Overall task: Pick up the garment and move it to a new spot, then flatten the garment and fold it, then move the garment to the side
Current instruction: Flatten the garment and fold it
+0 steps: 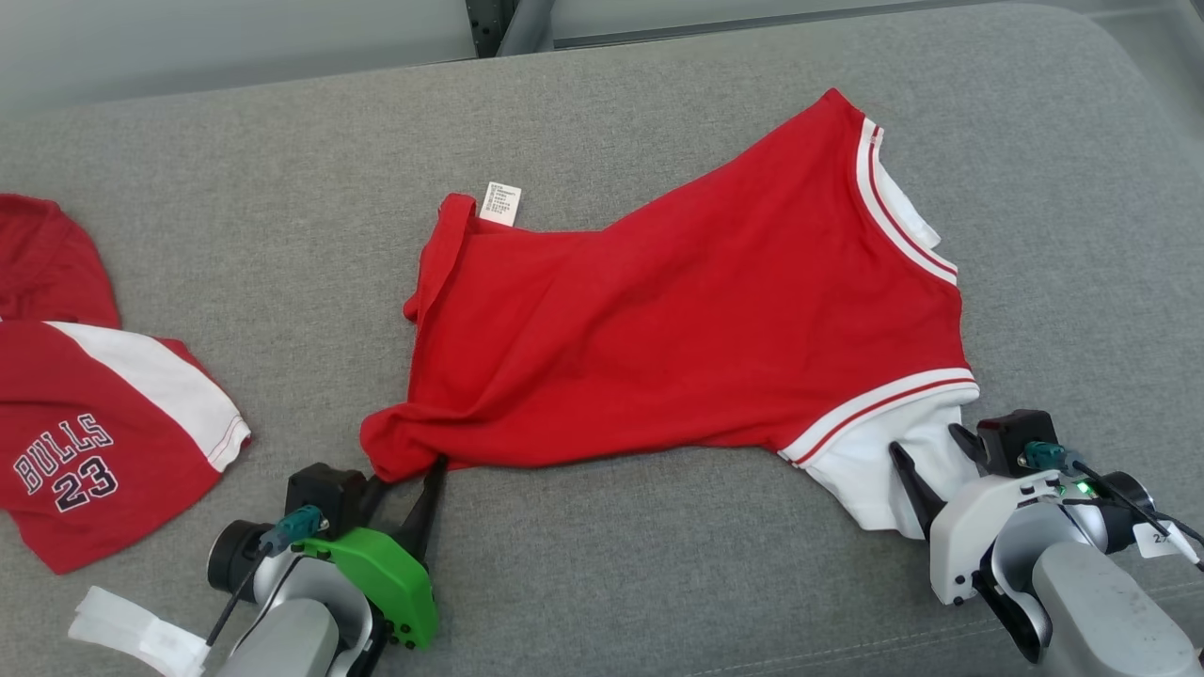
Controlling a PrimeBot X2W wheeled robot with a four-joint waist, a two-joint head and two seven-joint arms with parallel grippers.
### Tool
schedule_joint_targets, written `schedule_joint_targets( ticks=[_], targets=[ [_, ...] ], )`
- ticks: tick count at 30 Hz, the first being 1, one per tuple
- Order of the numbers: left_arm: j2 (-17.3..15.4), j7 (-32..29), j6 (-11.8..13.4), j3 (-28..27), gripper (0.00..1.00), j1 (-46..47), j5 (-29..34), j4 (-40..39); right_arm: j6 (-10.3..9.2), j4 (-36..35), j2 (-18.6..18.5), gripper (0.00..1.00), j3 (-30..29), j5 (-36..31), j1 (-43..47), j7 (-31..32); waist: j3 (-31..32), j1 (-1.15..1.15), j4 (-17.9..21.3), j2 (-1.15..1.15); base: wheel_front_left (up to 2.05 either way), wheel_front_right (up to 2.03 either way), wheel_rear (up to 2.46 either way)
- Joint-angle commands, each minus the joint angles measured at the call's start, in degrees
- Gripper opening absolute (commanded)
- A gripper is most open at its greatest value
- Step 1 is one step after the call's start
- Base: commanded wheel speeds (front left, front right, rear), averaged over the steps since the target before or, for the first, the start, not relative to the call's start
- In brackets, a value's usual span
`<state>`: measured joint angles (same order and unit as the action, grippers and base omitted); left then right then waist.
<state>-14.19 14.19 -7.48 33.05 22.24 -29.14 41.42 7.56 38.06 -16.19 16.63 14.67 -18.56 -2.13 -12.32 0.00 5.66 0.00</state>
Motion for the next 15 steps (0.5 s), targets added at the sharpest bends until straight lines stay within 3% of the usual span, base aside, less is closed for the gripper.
schedule_joint_targets(
  ticks=[1,2,3,4,5,6,11,15],
  targets=[
    [-0.22,-0.22,0.03,1.71,0.15,-0.29,-1.28,0.28,-0.14,2.55,-0.26,1.0,0.82,0.71,1.97,2.23,0.14,0.0,-0.13,0.0,0.0,0.0,0.0],
    [-0.46,-0.17,0.03,2.57,0.0,-0.39,-2.11,-0.03,-0.14,2.53,-0.23,1.0,0.9,1.3,2.32,2.51,0.22,0.0,-0.19,0.0,0.0,0.0,0.0],
    [-0.81,-0.14,0.03,3.53,0.0,-0.48,-2.68,-0.39,-0.14,2.6,-0.3,1.0,1.15,1.68,2.7,3.1,0.3,0.0,-0.21,0.0,0.0,0.0,0.0],
    [-1.12,-0.12,0.03,4.52,0.0,-0.65,-3.58,-0.87,-0.14,2.8,-0.47,0.77,1.64,2.04,3.07,3.85,0.41,0.0,-0.22,0.0,0.0,0.0,0.0],
    [-1.46,-0.08,0.03,5.43,0.0,-0.77,-4.68,-1.34,-0.14,3.03,-0.67,0.14,1.91,2.58,3.3,4.47,0.54,0.0,-0.24,0.0,0.0,0.0,0.0],
    [-1.89,-0.15,0.03,6.28,0.0,-0.86,-5.54,-1.74,-0.14,3.28,-0.8,0.0,2.14,3.18,3.46,5.18,0.7,0.0,-0.27,0.0,0.0,0.0,0.0],
    [-4.07,-1.64,0.03,10.13,0.0,-1.69,-12.36,-6.96,-0.14,-0.42,-1.22,0.0,-0.07,10.94,3.93,6.42,2.07,0.0,-0.69,0.0,0.0,0.0,0.0],
    [-8.22,-5.5,0.03,11.77,0.0,-2.33,-21.36,-18.57,-0.12,-13.26,-4.17,0.0,-5.13,23.4,3.81,7.23,3.23,0.0,-1.09,0.0,0.0,0.0,0.0]
  ],
)
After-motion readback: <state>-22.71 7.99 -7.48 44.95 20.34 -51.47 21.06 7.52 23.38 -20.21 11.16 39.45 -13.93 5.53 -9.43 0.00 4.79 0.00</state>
